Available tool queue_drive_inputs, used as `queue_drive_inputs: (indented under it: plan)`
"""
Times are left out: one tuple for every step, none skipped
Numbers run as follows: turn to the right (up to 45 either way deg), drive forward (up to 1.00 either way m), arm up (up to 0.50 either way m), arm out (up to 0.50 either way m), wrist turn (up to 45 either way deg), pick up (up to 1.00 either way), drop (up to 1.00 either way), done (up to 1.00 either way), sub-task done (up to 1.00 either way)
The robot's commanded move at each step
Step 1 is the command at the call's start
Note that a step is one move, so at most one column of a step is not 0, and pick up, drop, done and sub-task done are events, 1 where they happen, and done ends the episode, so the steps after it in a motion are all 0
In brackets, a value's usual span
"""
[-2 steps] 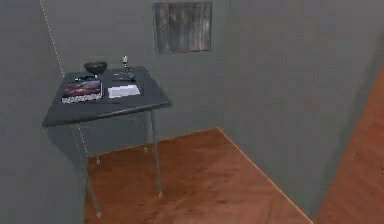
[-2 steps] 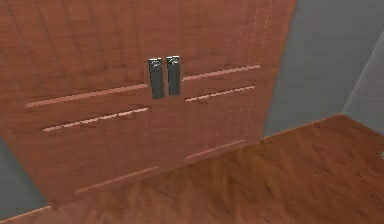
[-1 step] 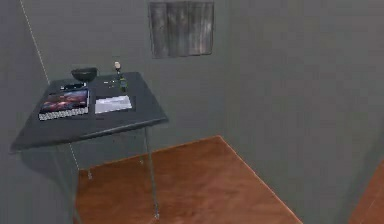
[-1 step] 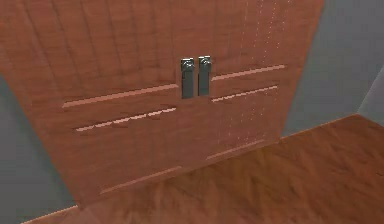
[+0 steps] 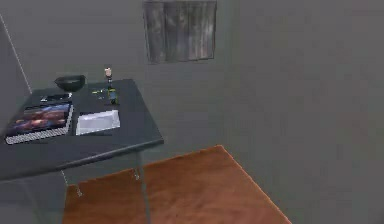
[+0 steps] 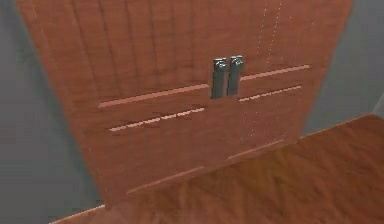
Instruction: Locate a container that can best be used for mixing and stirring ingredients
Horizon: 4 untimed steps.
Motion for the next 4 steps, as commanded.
queue_drive_inputs:
  plan:
    - [21.0,0.0,0.0,0.0,0.0,0.0,0.0,0.0,0.0]
    - [0.0,0.8,0.0,0.0,0.0,0.0,0.0,0.0,0.0]
    - [33.0,0.0,0.0,0.0,0.0,0.0,0.0,0.0,0.0]
    - [0.0,0.05,0.0,0.0,0.0,0.0,0.0,0.0,0.0]
